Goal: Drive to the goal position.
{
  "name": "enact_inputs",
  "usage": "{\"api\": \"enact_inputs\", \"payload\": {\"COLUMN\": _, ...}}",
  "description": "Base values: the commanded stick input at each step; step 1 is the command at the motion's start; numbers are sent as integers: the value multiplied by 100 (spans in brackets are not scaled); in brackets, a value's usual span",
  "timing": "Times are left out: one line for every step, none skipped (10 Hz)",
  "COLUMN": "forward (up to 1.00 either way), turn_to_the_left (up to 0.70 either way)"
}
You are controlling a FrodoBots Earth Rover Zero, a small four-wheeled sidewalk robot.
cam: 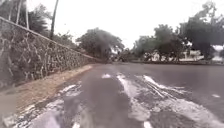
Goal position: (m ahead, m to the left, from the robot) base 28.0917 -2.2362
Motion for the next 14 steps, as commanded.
{"api": "enact_inputs", "payload": {"forward": 85, "turn_to_the_left": 0}}
{"api": "enact_inputs", "payload": {"forward": 85, "turn_to_the_left": 0}}
{"api": "enact_inputs", "payload": {"forward": 85, "turn_to_the_left": 0}}
{"api": "enact_inputs", "payload": {"forward": 85, "turn_to_the_left": 0}}
{"api": "enact_inputs", "payload": {"forward": 85, "turn_to_the_left": 0}}
{"api": "enact_inputs", "payload": {"forward": 85, "turn_to_the_left": 0}}
{"api": "enact_inputs", "payload": {"forward": 85, "turn_to_the_left": 0}}
{"api": "enact_inputs", "payload": {"forward": 85, "turn_to_the_left": 0}}
{"api": "enact_inputs", "payload": {"forward": 85, "turn_to_the_left": 0}}
{"api": "enact_inputs", "payload": {"forward": 85, "turn_to_the_left": 0}}
{"api": "enact_inputs", "payload": {"forward": 85, "turn_to_the_left": 0}}
{"api": "enact_inputs", "payload": {"forward": 85, "turn_to_the_left": 0}}
{"api": "enact_inputs", "payload": {"forward": 85, "turn_to_the_left": -24}}
{"api": "enact_inputs", "payload": {"forward": 85, "turn_to_the_left": -24}}
